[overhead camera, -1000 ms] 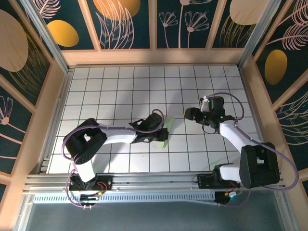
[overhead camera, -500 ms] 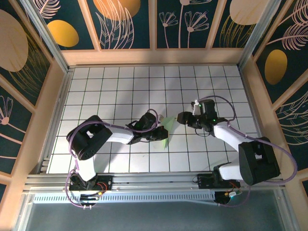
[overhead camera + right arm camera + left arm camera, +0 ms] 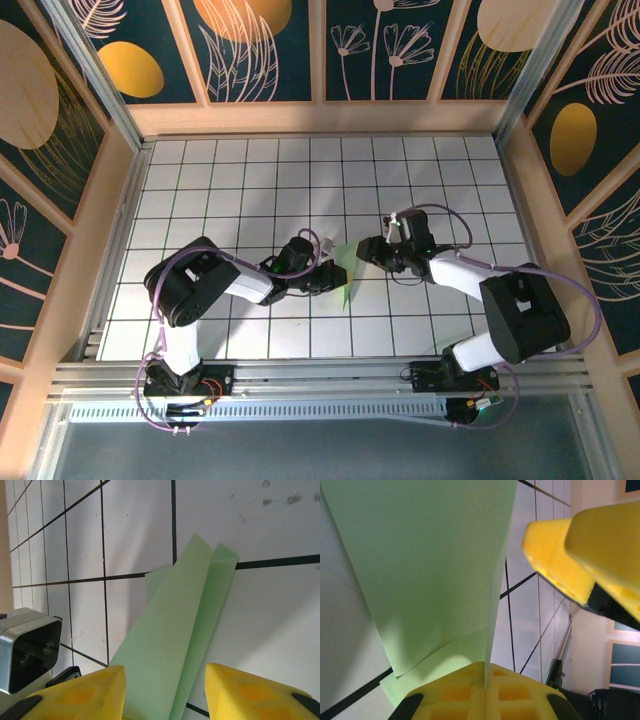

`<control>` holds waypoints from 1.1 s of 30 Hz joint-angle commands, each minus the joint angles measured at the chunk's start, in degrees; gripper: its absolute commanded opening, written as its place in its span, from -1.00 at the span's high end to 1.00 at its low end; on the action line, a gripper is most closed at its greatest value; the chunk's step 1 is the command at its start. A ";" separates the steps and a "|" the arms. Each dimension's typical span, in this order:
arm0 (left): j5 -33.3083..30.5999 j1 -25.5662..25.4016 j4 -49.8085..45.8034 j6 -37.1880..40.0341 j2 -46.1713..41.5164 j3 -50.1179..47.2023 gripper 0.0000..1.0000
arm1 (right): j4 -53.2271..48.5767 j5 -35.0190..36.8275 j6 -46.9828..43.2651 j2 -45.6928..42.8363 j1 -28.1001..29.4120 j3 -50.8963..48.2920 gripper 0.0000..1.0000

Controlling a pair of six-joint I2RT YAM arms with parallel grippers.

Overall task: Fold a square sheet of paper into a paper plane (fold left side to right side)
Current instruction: Fold the wing for the fifth time at the center of the table.

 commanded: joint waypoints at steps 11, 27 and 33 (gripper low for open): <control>2.76 0.65 8.65 -4.30 3.00 -1.29 1.00 | 3.64 1.68 3.04 3.24 2.69 -0.48 0.11; 2.63 0.82 9.53 -4.94 3.82 -1.45 1.00 | 5.30 1.82 3.84 5.84 3.72 0.00 0.12; 2.51 0.81 10.34 -5.35 4.28 -1.78 1.00 | 5.86 1.81 3.97 6.67 4.14 0.08 0.13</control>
